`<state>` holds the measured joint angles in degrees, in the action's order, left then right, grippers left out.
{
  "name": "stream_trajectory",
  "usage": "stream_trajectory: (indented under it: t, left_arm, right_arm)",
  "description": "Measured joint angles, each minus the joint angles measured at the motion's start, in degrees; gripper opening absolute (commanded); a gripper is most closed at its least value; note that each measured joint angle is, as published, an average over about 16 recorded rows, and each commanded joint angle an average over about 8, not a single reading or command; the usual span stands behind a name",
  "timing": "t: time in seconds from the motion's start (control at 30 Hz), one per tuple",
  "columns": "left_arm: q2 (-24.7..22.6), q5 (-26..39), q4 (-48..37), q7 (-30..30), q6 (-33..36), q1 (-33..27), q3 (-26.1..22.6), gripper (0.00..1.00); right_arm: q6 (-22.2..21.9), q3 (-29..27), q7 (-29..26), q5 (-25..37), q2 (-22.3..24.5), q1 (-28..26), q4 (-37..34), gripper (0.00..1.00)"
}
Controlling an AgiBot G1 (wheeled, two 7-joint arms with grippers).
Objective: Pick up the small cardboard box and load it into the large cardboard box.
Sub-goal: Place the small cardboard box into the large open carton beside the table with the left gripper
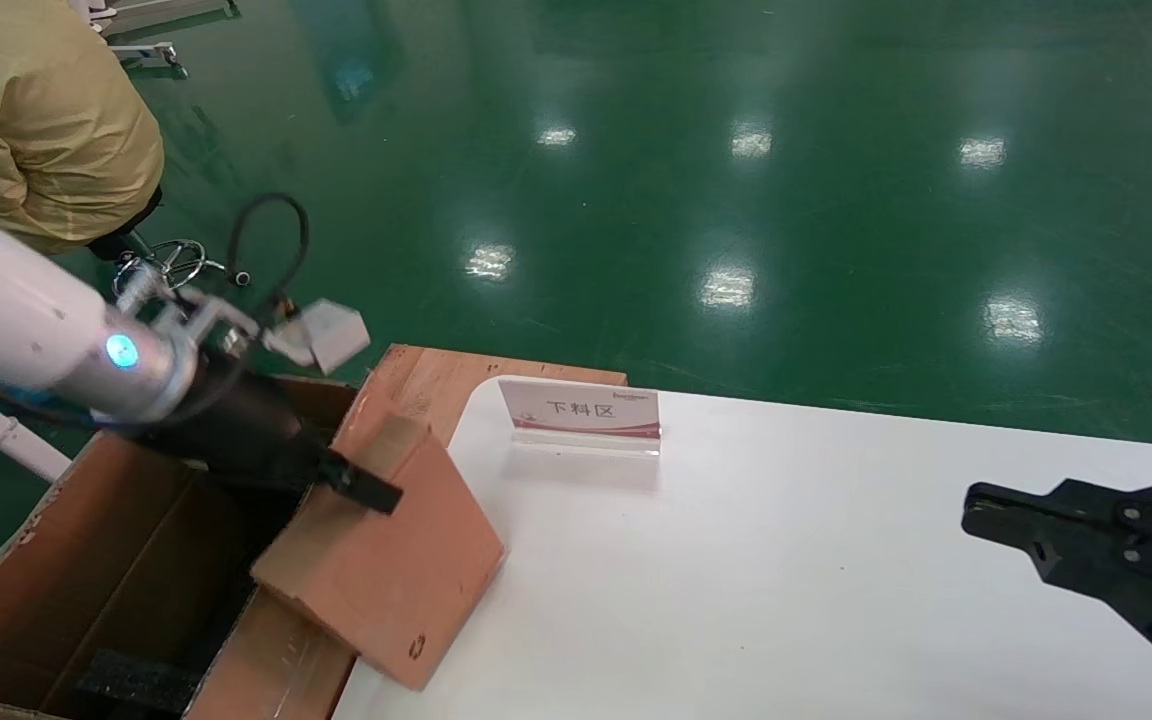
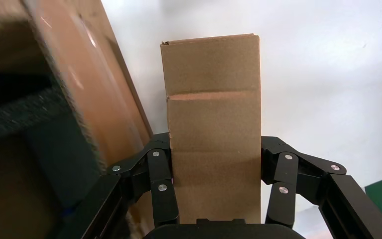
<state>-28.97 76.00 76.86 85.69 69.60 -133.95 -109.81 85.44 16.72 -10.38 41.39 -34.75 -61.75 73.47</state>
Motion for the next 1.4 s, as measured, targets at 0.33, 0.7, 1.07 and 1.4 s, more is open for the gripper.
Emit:
stream_trajectory:
  t: [0.33,0.7,1.07,1.4]
  left_arm:
    - [-4.0,4.1,-0.8,-2.3,10.1,-12.8,3.1,0.0]
    - [-9.0,6.6,-3.5,-4.1,20.0,-26.8,3.7,0.0]
    - [-8.1,6.4,-2.3,-0.5,22.9,-33.7,-3.9,0.0]
    - [-3.2,7.5,0.3,2.5,24.7,-37.7,-12.1,0.0]
  right_arm:
    - [0.0,0.0,0.0,0.0,0.0,0.0,0.0,0.0]
    - [0.0,0.1,0.0,0.0,0.0,0.0,0.0,0.0]
    - [0.0,0.1,0.1,-0.1,0.0,0.0,0.0,1.0]
    - [0.0,0.1,0.1,-0.1,0.1,0.0,0.0,1.0]
